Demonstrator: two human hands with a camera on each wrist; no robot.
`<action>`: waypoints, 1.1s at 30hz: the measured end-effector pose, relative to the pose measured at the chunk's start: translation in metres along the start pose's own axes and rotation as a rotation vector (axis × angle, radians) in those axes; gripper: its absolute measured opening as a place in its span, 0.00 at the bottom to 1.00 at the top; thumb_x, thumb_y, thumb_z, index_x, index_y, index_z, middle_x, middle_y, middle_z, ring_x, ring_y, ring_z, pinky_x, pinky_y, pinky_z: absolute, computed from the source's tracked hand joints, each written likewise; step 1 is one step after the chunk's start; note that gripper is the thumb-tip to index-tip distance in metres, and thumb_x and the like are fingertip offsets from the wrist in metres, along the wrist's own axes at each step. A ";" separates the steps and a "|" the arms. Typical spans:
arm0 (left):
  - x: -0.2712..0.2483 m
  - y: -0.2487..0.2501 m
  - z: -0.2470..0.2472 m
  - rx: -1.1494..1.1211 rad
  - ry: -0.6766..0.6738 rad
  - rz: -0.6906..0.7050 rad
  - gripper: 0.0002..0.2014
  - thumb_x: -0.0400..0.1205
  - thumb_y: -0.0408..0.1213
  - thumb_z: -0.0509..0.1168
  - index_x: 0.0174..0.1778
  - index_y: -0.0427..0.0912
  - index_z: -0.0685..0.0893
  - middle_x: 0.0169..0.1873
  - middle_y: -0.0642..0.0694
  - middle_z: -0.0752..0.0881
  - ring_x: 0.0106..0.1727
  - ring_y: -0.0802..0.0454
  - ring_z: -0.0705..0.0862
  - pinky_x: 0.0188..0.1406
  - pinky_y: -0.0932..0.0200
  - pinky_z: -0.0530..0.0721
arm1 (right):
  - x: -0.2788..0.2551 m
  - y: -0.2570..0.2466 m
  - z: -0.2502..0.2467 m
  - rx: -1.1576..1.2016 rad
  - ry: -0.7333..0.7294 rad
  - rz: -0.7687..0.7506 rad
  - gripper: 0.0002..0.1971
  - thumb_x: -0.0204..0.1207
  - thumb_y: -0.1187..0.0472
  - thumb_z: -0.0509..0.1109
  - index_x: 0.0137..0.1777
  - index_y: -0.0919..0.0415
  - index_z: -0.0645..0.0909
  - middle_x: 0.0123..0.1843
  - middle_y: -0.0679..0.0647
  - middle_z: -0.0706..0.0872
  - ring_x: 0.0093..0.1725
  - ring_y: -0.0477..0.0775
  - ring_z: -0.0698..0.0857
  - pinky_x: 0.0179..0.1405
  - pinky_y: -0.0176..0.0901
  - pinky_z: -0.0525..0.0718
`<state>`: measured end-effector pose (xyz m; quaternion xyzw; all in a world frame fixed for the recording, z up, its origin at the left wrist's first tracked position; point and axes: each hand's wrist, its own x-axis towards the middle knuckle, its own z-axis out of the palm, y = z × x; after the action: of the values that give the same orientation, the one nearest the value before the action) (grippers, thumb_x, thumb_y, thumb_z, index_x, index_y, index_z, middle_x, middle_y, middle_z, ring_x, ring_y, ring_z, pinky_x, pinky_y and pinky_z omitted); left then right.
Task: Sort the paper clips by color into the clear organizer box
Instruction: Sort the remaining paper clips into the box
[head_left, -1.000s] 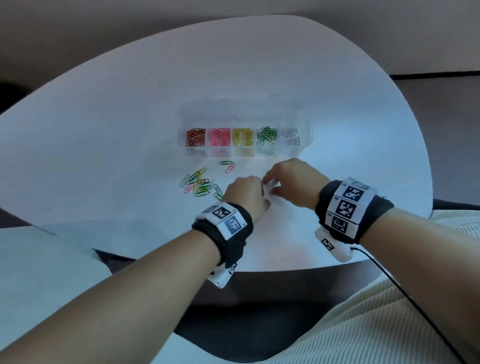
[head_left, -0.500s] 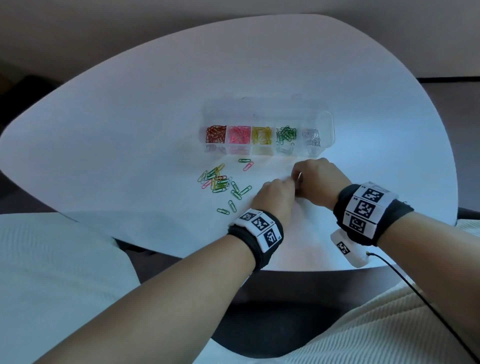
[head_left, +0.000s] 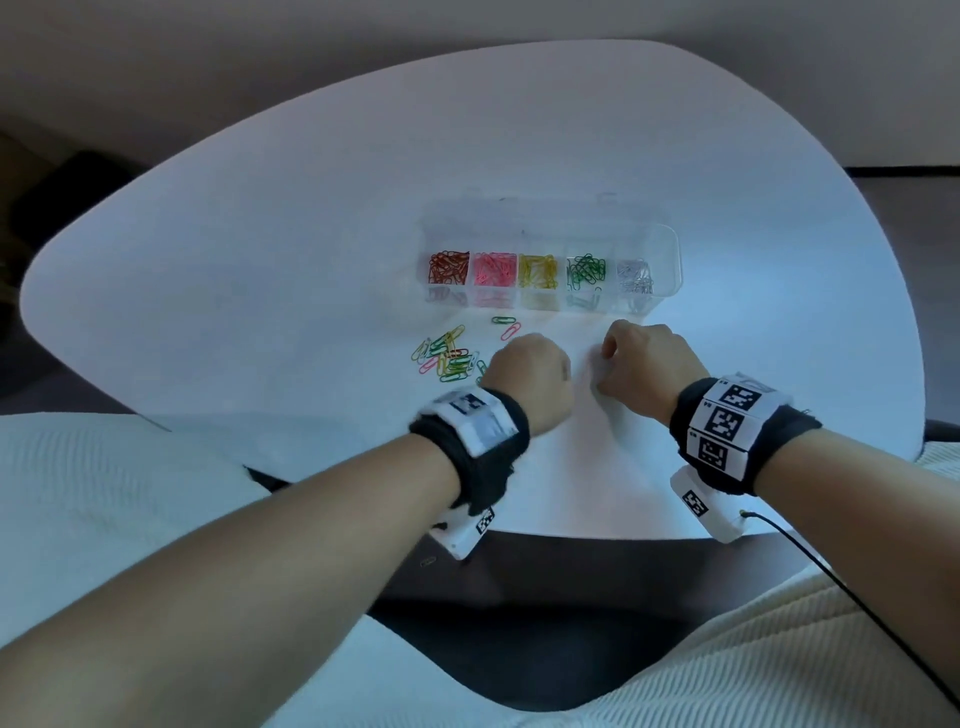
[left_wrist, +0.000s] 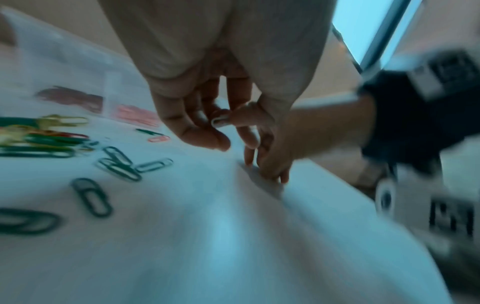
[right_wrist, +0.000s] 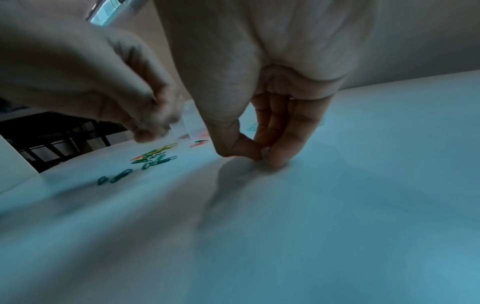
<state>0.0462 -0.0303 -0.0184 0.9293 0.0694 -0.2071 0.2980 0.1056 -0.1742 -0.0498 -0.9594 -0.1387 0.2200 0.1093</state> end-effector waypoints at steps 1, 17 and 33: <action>-0.002 -0.005 -0.012 -0.100 -0.003 -0.057 0.08 0.74 0.31 0.65 0.35 0.37 0.90 0.38 0.40 0.88 0.40 0.43 0.85 0.39 0.58 0.82 | -0.001 0.001 0.001 0.019 0.005 0.011 0.09 0.75 0.58 0.67 0.49 0.64 0.81 0.46 0.63 0.85 0.46 0.67 0.83 0.45 0.52 0.84; 0.007 -0.091 -0.108 -0.333 0.125 -0.253 0.12 0.76 0.37 0.60 0.30 0.41 0.84 0.32 0.46 0.80 0.33 0.46 0.76 0.37 0.57 0.74 | -0.009 -0.082 -0.005 1.316 -0.146 0.157 0.19 0.65 0.81 0.49 0.25 0.56 0.61 0.25 0.56 0.68 0.22 0.50 0.64 0.24 0.39 0.54; 0.024 -0.129 -0.083 0.235 -0.030 -0.116 0.13 0.76 0.45 0.71 0.56 0.58 0.85 0.57 0.49 0.85 0.50 0.47 0.82 0.44 0.57 0.76 | 0.015 -0.115 0.029 0.111 -0.042 -0.080 0.12 0.76 0.51 0.71 0.59 0.41 0.87 0.58 0.50 0.88 0.51 0.54 0.86 0.44 0.39 0.77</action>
<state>0.0639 0.1230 -0.0353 0.9490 0.0940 -0.2444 0.1757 0.0799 -0.0576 -0.0501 -0.9406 -0.1670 0.2430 0.1682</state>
